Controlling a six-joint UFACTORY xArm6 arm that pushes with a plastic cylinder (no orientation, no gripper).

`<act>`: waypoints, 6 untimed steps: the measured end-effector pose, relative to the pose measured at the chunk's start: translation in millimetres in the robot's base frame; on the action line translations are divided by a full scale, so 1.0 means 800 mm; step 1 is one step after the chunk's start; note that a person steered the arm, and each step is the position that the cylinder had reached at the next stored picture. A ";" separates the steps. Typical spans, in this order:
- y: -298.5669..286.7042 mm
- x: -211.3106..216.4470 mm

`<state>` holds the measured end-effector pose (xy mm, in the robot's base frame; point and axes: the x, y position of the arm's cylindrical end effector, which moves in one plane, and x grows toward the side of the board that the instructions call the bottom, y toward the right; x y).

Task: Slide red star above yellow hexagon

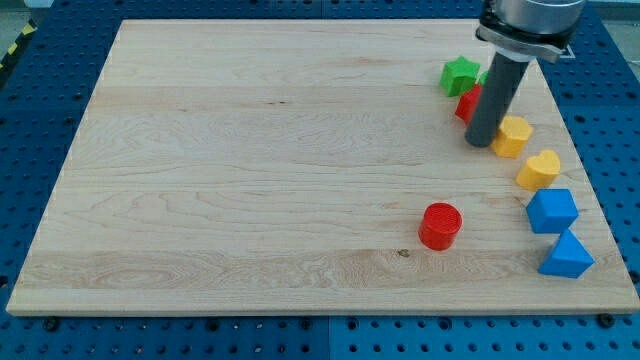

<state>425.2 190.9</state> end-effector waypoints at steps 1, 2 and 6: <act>0.004 0.000; -0.005 -0.001; -0.212 0.016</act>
<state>437.7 21.2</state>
